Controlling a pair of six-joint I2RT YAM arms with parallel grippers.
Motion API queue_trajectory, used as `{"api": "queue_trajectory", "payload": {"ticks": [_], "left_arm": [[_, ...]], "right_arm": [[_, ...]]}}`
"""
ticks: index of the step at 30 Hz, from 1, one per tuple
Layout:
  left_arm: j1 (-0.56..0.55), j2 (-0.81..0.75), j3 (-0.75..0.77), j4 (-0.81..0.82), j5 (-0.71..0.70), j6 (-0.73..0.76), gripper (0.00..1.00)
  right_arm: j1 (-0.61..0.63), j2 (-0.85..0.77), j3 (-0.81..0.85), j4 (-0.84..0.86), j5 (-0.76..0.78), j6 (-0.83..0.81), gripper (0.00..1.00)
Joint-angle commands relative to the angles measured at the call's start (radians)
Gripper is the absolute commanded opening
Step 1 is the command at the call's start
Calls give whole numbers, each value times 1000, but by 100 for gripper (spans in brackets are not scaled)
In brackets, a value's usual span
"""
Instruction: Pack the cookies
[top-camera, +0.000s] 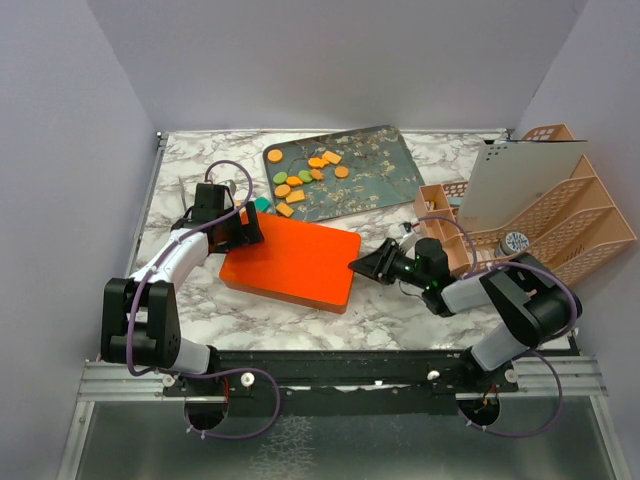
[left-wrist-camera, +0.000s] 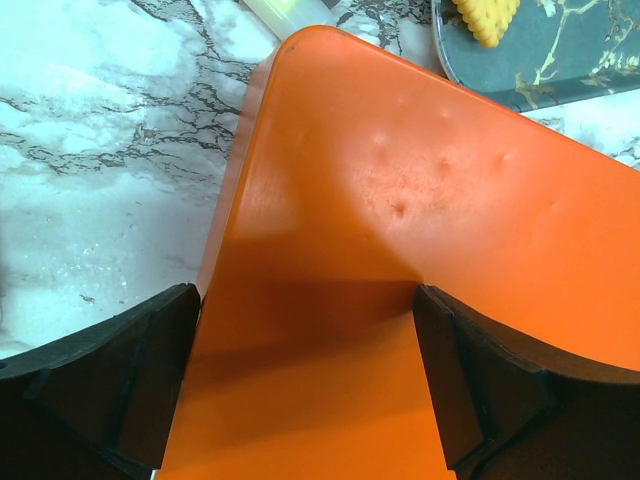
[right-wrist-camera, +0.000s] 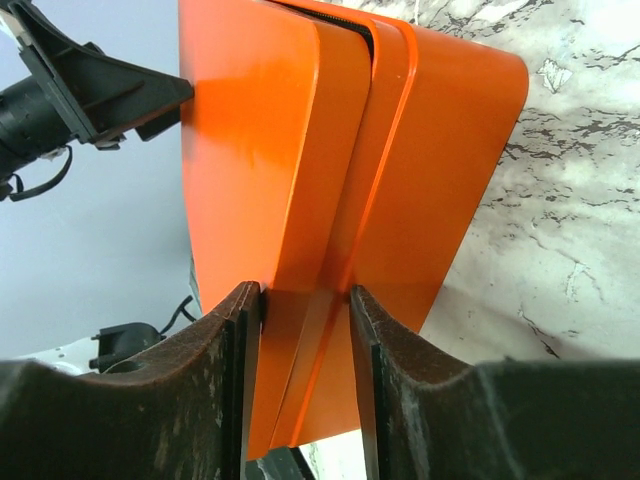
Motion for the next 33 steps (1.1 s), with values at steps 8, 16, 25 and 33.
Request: {"api": "queue_trajectory", "payload": {"ticks": [8, 16, 25, 33], "left_arm": [[-26, -5, 45, -19, 45, -48, 90], [-27, -6, 52, -19, 60, -66, 90], [-31, -33, 2, -19, 71, -63, 90], [-36, -88, -51, -19, 49, -53, 90]], "right_arm": [[4, -232, 135, -552, 37, -168, 62], [37, -343, 119, -666, 55, -159, 69], [53, -366, 66, -699, 53, -159, 66], [99, -376, 58, -706, 47, -167, 52]]}}
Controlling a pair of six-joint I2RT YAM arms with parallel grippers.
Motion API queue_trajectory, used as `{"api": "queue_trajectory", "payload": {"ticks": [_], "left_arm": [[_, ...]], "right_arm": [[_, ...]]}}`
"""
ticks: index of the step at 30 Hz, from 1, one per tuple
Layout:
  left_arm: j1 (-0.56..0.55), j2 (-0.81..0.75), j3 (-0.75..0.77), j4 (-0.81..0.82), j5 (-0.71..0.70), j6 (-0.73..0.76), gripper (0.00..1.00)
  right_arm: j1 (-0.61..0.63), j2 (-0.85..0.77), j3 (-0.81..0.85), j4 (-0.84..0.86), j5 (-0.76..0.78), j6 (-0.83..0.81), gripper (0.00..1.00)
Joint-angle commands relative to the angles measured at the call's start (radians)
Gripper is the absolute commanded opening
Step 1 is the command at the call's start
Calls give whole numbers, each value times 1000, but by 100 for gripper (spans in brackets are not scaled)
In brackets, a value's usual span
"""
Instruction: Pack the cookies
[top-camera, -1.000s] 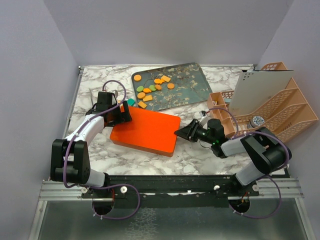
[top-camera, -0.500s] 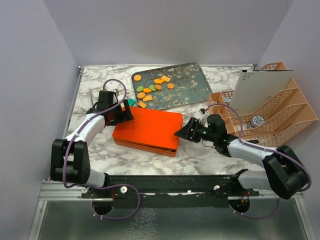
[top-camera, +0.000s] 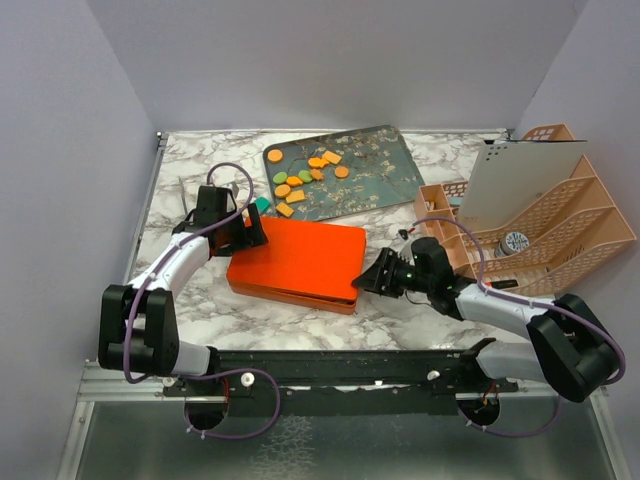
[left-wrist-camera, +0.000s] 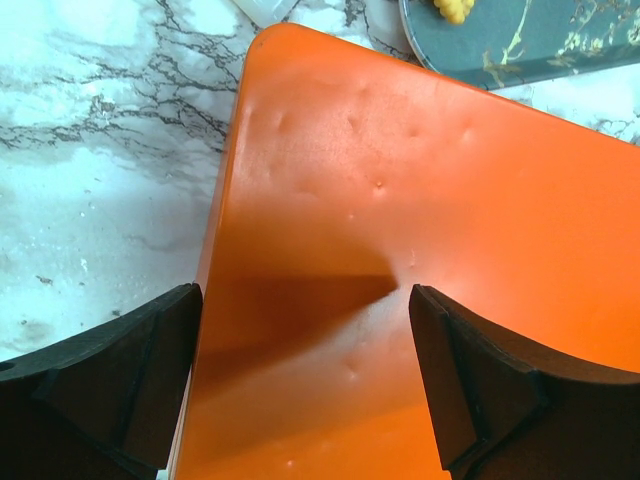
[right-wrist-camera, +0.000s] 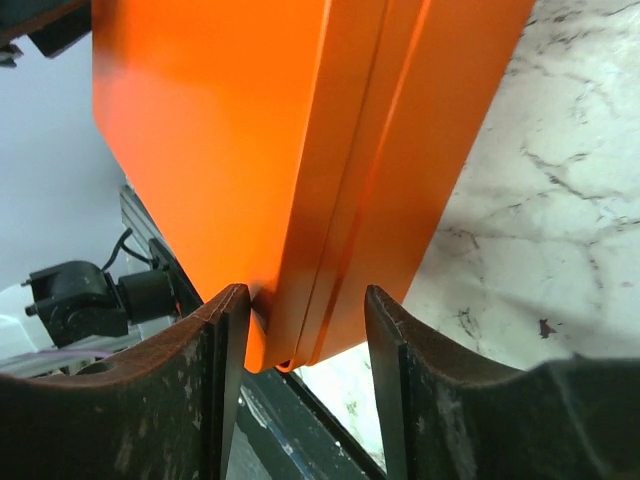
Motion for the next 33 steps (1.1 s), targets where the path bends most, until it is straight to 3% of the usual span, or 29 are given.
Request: {"api": "queue_trajectory", "payload": {"ticks": [1, 6, 14, 20, 29, 33], "left_arm": [[-12, -54, -33, -9, 32, -6, 90], [-15, -86, -60, -12, 40, -14, 90], [-27, -137, -124, -11, 68, -56, 90], [-42, -172, -172, 18, 103, -119, 89], [-97, -241, -258, 156, 128, -284, 88], [-138, -249, -276, 196, 115, -327, 87]], "right_arm": [[42, -17, -10, -31, 7, -17, 49], [121, -16, -14, -62, 48, -6, 39], [145, -82, -101, -126, 161, 35, 32], [144, -66, -165, -32, 202, 59, 29], [32, 95, -25, 19, 171, -105, 28], [-15, 135, 79, -50, 103, -168, 28]]}}
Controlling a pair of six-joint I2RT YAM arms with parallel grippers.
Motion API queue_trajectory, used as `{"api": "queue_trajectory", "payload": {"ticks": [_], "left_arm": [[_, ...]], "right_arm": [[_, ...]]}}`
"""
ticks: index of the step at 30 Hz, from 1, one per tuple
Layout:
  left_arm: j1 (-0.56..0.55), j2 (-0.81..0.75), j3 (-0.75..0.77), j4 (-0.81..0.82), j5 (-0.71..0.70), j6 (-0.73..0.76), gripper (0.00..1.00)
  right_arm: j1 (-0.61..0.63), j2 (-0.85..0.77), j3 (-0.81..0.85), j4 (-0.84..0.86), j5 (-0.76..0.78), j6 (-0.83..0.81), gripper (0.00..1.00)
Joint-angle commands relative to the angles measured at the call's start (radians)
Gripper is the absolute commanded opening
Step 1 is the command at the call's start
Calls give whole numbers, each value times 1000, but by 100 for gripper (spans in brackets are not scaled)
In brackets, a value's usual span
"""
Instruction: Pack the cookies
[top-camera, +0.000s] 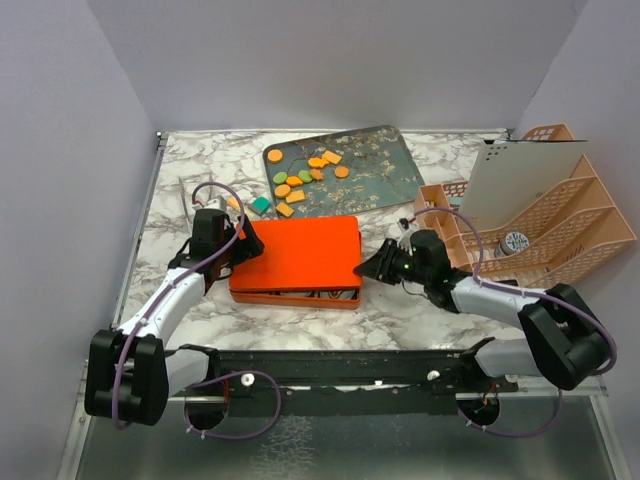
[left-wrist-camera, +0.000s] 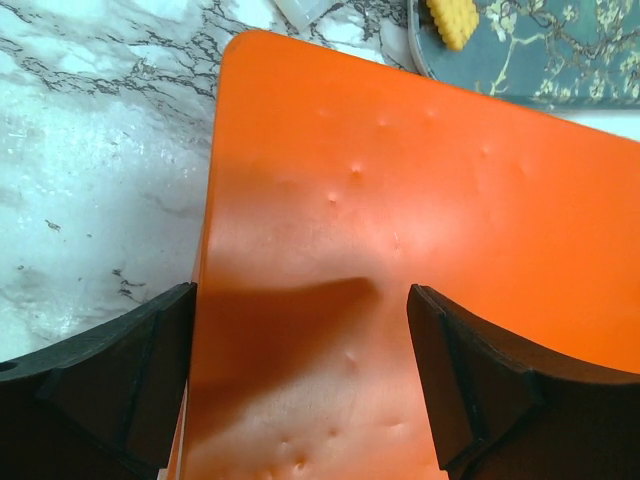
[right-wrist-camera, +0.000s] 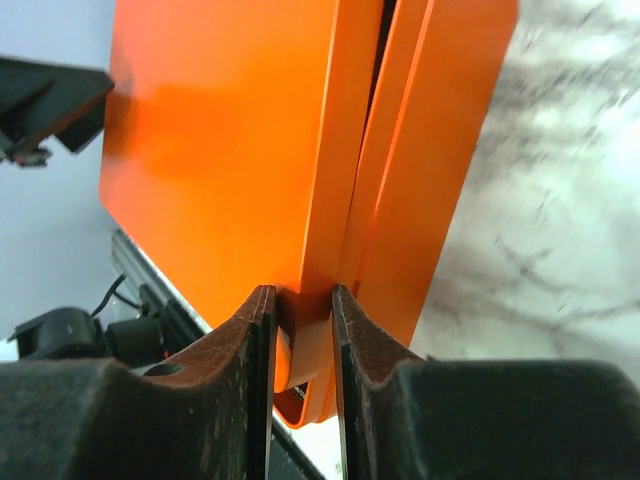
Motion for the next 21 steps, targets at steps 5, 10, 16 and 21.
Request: {"api": "queue_trajectory", "payload": {"ticks": [5, 10, 16, 21], "left_arm": [[-147, -20, -34, 29, 171, -180, 87], [-170, -53, -23, -1, 121, -160, 85], [-181, -82, -21, -37, 98, -141, 84], [-184, -100, -30, -44, 97, -140, 84]], "right_arm": [[-21, 33, 96, -263, -35, -170, 27], [-21, -84, 83, -385, -53, -184, 27], [-21, -160, 114, -526, -50, -225, 29], [-14, -164, 132, -562, -83, -228, 31]]}}
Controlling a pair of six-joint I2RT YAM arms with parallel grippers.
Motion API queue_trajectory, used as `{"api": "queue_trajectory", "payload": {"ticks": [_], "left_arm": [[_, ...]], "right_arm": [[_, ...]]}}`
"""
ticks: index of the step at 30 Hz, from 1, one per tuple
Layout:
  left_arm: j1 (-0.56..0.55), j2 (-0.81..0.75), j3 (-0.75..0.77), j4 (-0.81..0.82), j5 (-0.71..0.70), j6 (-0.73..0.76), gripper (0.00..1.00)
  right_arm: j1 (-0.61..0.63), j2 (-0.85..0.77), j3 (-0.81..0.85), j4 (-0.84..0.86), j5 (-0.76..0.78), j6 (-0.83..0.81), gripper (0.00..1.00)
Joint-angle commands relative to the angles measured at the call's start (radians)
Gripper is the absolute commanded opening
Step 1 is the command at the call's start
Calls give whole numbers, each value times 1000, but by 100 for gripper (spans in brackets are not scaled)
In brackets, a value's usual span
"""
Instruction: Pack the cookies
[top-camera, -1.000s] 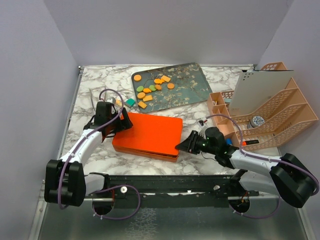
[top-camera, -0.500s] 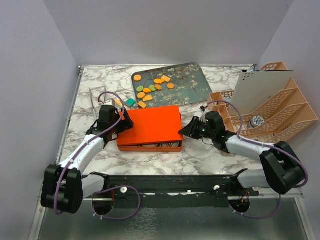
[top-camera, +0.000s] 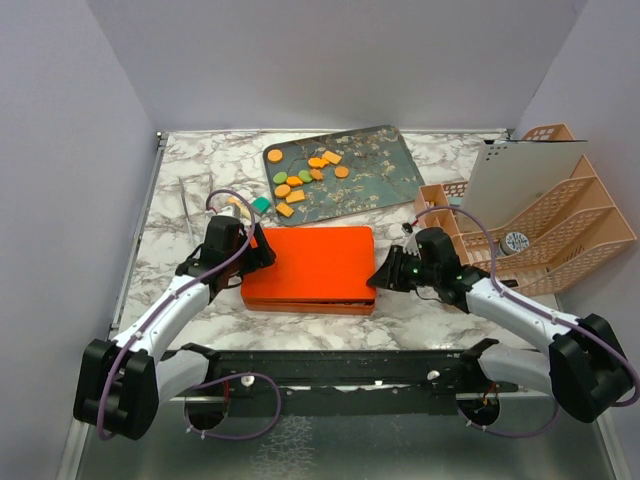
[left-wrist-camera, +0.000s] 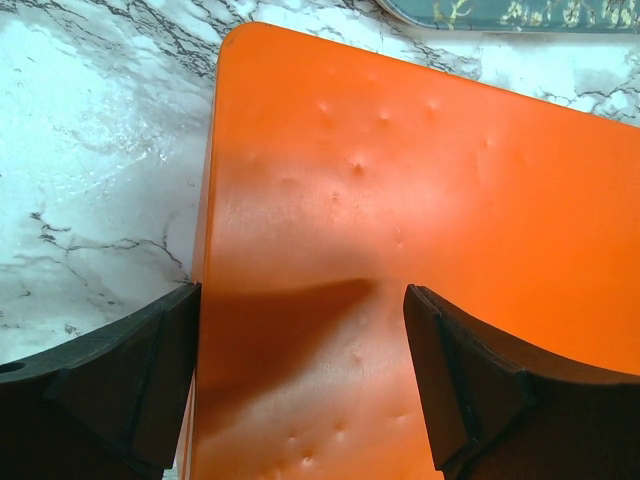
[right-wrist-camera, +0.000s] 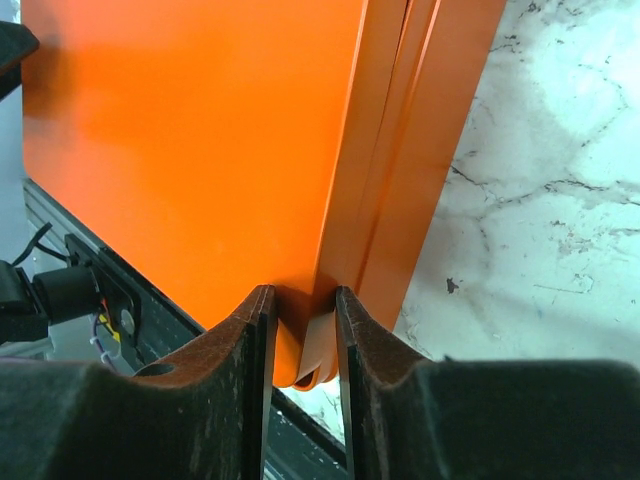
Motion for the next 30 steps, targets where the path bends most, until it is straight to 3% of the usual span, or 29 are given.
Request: {"api": "queue_trajectory", "payload": {"ticks": [1, 14, 25, 30], "left_arm": [[-39, -34, -9, 8, 165, -61, 84], [-43, -104, -66, -34, 153, -75, 85], [-43, -238, -113, -85, 87, -133, 92], [-44, -247, -137, -88, 94, -163, 92]], "right_arm": [[30, -2, 22, -108, -69, -36, 32], [31, -48, 4, -211, -58, -58, 40], [32, -75, 55, -232, -1, -75, 61], [32, -67, 32, -205, -6, -68, 64]]}}
